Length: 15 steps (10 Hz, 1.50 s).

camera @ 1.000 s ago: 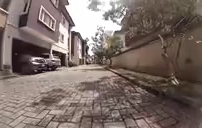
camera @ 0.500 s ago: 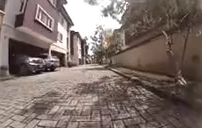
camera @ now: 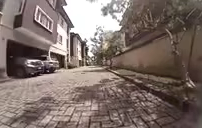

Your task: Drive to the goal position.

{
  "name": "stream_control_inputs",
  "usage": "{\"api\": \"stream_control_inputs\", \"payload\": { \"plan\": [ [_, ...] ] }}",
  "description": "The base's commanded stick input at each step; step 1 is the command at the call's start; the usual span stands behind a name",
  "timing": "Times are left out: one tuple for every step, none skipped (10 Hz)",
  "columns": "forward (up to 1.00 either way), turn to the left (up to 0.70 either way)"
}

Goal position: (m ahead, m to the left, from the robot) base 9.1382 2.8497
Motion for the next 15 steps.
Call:
{"api": "stream_control_inputs", "payload": {
  "plan": [
    [0.5, 0.0],
    [0.5, 0.0],
    [0.5, 0.0],
    [0.5, 0.0],
    [0.5, 0.0],
    [0.5, 0.0],
    [0.5, 0.0],
    [0.5, 0.0],
    [0.5, 0.0],
    [0.5, 0.0],
    [0.5, 0.0],
    [0.5, 0.0],
    [0.5, 0.0],
    [0.5, 0.0],
    [0.5, 0.0]
  ]
}}
